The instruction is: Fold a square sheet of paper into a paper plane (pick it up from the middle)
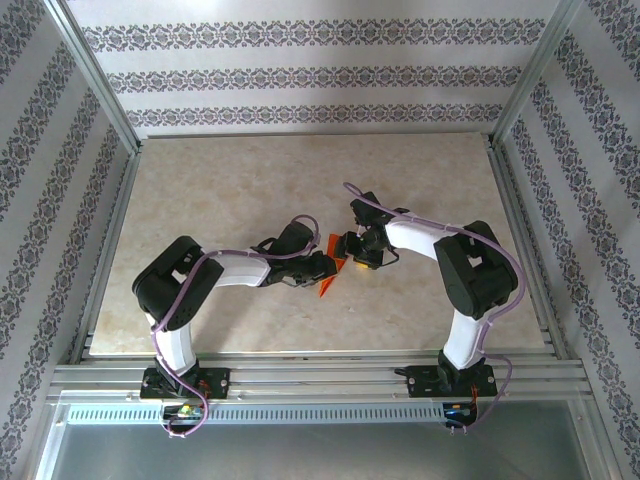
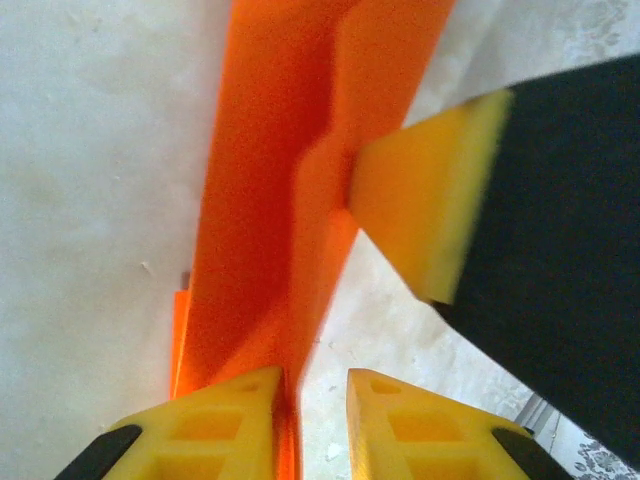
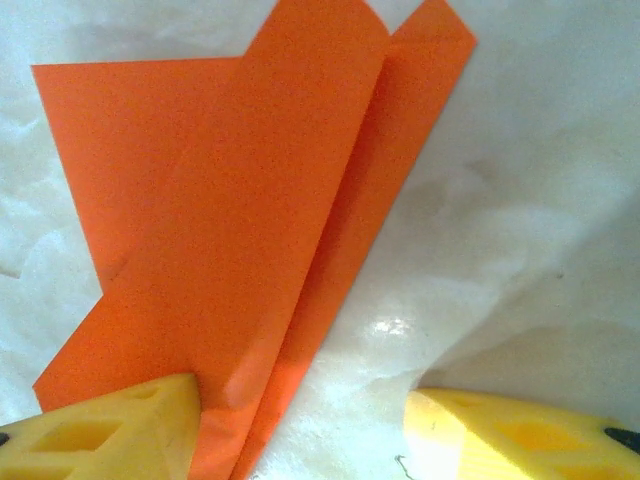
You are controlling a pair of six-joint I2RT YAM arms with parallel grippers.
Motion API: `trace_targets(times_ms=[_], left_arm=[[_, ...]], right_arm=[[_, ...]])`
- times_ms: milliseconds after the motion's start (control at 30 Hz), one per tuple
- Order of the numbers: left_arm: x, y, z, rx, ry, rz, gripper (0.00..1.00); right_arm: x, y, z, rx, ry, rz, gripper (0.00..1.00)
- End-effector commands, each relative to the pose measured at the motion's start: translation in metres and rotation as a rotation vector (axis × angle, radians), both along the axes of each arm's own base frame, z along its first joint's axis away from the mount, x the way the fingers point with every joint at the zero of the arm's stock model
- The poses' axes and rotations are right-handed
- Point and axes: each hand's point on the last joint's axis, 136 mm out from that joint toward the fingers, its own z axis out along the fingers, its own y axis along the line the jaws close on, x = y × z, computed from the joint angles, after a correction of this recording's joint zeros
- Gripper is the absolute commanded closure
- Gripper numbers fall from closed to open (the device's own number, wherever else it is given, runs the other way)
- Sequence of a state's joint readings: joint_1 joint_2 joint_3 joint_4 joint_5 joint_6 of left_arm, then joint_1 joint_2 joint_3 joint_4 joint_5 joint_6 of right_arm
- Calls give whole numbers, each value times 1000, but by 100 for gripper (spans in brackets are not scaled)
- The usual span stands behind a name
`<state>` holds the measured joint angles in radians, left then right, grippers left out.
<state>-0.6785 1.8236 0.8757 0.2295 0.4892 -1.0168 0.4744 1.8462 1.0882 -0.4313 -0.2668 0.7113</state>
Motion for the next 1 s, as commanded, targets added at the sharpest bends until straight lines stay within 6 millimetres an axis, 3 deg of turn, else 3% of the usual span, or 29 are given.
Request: trace_targets(times_ms=[0, 367, 633, 967], left_arm=[[2, 8, 12, 9, -57, -8, 75], [-3, 15, -1, 71, -43, -28, 77], [0, 12, -3, 69, -39, -36, 85], [2, 6, -6, 62, -32, -52, 86]], right_arm=[[-17, -22, -51, -146, 86, -25, 33], [-18, -21, -54, -142, 95, -26, 32], [-19, -19, -51, -124, 89, -24, 40], [-20, -20, -51, -107, 82, -24, 43]])
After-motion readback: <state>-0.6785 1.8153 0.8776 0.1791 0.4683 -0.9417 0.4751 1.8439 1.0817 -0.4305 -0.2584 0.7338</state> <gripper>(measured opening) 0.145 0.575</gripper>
